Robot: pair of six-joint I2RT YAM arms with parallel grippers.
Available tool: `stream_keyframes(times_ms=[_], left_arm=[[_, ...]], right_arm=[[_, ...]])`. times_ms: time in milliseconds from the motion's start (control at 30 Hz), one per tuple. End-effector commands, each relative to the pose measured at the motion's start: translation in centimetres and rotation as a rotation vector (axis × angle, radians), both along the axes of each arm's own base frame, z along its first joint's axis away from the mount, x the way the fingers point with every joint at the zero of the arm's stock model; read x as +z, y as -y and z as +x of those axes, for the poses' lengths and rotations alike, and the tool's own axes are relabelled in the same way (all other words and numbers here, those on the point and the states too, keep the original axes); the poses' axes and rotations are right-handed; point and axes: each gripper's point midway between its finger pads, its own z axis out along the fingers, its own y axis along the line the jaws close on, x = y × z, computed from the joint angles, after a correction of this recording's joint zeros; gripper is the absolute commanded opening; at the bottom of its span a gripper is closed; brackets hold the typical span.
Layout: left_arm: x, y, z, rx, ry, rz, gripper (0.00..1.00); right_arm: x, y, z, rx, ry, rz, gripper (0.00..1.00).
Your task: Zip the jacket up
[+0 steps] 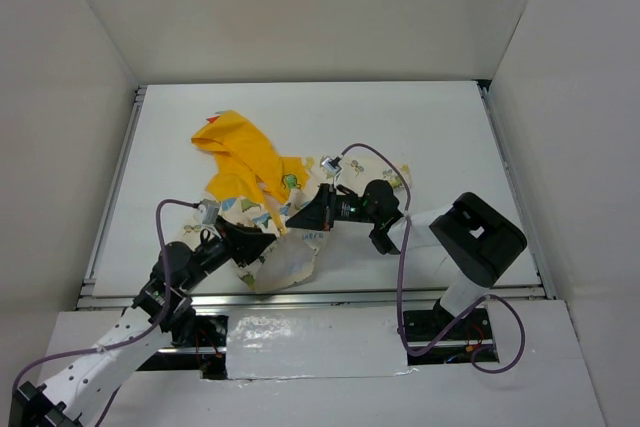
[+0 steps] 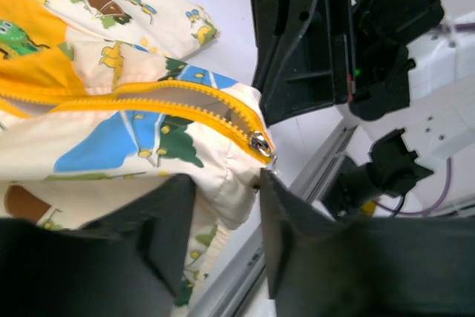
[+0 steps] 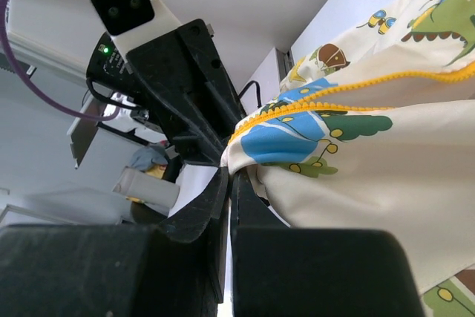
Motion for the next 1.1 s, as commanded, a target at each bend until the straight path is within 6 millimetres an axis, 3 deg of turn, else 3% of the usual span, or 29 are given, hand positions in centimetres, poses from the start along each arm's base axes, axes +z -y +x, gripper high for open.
stream_keyframes(times_ms=[0,100,233,600,833,933,1067], left_arm=[[2.3,0.9,-0.8,-0.065,0.068,-0.053,0.56],[3.1,1.3,-1.0,-0.089,0.076,-0.098,0.72],[3.2,1.8,-0.9,-0.115,0.068,-0.114,0.76],[3.7,1.8,-1.2,-0.123,0.092,-0.148,0.57],[3.5,1.1,-1.3,-0.088,0.096,-0.139,0.39],[3.2,1.0,-1.1,-0.081,0.093,-0.128,0.26],[2.9,1.2,-0.8,-0.079,0.079,-0.108,0.28]], right_arm=[[3.4,0.5,-0.5,0.014,0.162,0.122,0.0],[3.5,0.5,-0.9,0.029,0.173,0.133,0.0],[3.5,0.7,-1.1,0.035,0.18,0.139,0.0],[3.2,0.7,-1.1,0.034,0.18,0.125,0.0],[2.9,0.5,-0.8,0.04,0.172,0.125,0.0],[3.0,0.4,-0.9,0.048,0.172,0.126,0.0],[3.3,0.4,-1.0,0.051,0.176,0.126,0.0]])
